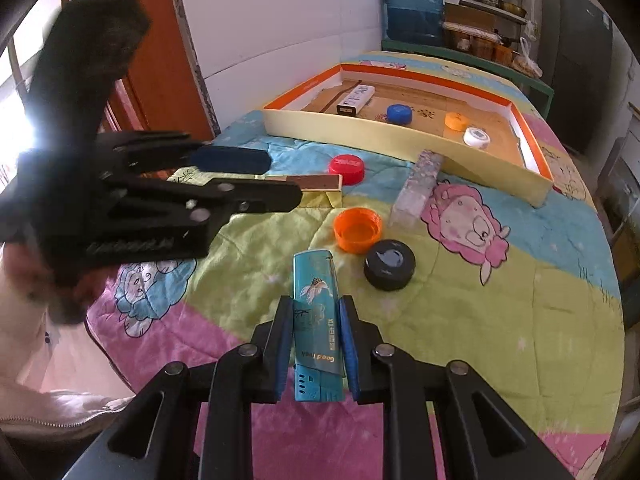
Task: Organize rigid objects
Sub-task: 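Grasp the teal tube box upright with the right tool, then grasp the gold-brown rectangular box with the left tool, then carry the gold-brown box and teal tube box into the box lid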
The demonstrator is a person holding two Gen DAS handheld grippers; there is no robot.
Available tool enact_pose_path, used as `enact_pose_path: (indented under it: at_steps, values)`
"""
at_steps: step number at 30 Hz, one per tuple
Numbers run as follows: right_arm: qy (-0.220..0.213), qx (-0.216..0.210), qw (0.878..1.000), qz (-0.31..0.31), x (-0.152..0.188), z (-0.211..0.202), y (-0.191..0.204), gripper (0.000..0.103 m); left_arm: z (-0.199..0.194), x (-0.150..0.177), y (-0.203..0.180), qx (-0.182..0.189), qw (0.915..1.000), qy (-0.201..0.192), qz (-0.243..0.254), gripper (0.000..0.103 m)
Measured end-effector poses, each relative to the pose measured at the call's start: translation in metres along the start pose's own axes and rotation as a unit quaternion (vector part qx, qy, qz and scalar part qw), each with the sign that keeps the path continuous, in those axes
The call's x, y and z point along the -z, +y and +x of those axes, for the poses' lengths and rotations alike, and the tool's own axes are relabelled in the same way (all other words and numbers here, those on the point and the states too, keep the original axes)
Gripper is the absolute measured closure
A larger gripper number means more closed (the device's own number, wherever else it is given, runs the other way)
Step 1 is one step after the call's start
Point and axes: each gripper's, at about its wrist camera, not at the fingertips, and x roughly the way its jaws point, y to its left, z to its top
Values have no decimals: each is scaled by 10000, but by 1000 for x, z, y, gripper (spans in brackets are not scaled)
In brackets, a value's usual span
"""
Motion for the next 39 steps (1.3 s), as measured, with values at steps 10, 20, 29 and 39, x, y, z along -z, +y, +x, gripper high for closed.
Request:
enact_pose_path:
  at_steps: [10,20,29,39]
  values:
    - [-112,-58,9999,118,3,-8,-5,80,30,-9,-1,370,9959,331,752,59]
    - [-107,-94,9998,143,3,-5,-5,80,32,-6,-2,253,9979,380,465,81]
    - [-125,-132,9992,352,3,-6,-13,80,19,0,-2,304,9985,177,-417,85]
    - [-265,-119,9991,297,-4,-13,-12,80,-17,-7,-14,-318,9924,-217,-1166,85]
